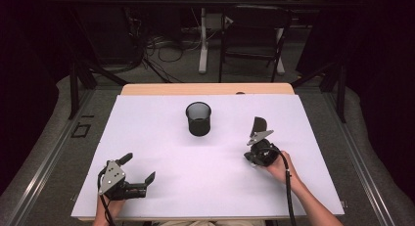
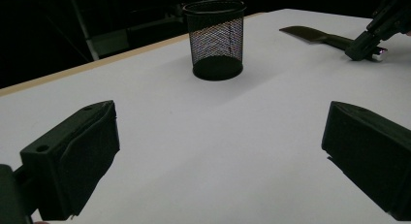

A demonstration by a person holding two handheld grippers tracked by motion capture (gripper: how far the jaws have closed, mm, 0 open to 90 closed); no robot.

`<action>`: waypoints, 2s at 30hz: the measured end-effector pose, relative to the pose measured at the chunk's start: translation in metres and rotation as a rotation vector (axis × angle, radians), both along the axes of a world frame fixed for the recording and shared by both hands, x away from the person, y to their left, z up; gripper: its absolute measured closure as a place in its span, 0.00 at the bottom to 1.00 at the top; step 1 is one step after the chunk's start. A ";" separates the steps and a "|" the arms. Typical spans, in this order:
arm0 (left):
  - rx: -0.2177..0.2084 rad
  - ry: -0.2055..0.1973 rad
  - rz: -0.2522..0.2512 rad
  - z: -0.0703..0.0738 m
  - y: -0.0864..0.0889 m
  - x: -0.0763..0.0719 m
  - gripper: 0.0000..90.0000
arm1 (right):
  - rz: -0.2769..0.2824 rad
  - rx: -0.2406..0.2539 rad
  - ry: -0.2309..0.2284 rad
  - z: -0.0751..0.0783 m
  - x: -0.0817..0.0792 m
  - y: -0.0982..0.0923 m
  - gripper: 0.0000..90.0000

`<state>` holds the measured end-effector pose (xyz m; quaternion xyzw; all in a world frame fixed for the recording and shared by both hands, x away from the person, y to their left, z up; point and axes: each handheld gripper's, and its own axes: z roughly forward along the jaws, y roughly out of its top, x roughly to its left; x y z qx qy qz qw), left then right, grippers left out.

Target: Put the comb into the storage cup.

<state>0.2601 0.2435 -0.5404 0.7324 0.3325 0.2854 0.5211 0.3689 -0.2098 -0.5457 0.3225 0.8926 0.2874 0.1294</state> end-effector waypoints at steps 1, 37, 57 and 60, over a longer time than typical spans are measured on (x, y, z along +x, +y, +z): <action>0.000 0.000 0.000 0.000 0.000 0.000 0.00 | -0.002 -0.003 0.008 0.001 0.000 -0.001 1.00; 0.005 -0.001 -0.002 0.000 0.001 0.000 0.00 | -0.037 -0.066 0.064 0.006 0.002 -0.022 1.00; 0.003 0.000 0.001 0.000 0.001 0.000 0.00 | -0.104 -0.074 0.039 0.008 0.007 -0.037 1.00; 0.004 -0.001 0.001 0.000 0.001 0.000 0.00 | -0.108 -0.082 0.044 0.009 0.008 -0.039 1.00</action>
